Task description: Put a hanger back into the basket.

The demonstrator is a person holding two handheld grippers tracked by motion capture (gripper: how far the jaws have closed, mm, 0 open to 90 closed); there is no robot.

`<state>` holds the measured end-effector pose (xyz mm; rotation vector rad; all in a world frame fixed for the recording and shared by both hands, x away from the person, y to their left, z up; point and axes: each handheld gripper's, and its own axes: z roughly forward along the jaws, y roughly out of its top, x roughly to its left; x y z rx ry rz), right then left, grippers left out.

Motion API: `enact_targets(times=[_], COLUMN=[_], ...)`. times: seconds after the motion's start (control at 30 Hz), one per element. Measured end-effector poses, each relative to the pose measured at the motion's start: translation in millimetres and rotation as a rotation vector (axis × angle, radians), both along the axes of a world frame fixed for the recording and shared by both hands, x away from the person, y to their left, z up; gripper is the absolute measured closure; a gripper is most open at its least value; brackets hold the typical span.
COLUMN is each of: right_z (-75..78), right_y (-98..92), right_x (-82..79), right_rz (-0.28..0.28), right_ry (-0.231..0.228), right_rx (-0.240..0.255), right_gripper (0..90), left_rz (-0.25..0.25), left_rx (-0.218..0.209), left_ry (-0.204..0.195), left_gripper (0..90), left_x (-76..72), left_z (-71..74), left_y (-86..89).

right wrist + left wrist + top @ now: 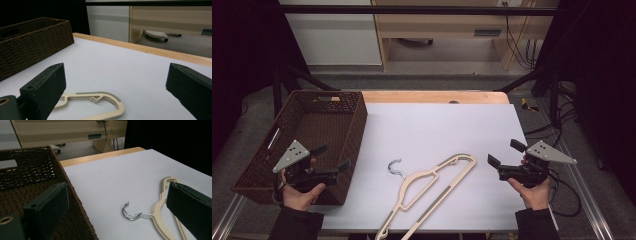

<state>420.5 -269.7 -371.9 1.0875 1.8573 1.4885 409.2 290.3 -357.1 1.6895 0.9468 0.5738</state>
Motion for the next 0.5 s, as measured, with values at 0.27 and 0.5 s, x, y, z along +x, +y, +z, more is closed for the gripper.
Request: enact_targets(times=[0.27,0.5], right_z=[1.1,3.8], right_y=[9.1,25.8], right_x=[1.4,2.9], right_rz=[0.011,0.029], right_ry=[0.022,0.031], right_rx=[-0.026,-0.042], right_gripper=[4.3,5.4], left_rz=[-0.006,-0.004], left_rx=[0.013,0.023], left_ry=[-0.005,-0.009], left_gripper=[3.7,3.7], left_x=[-0.5,-0.6], left_z=[0.4,1.4], left_y=[3.2,4.3])
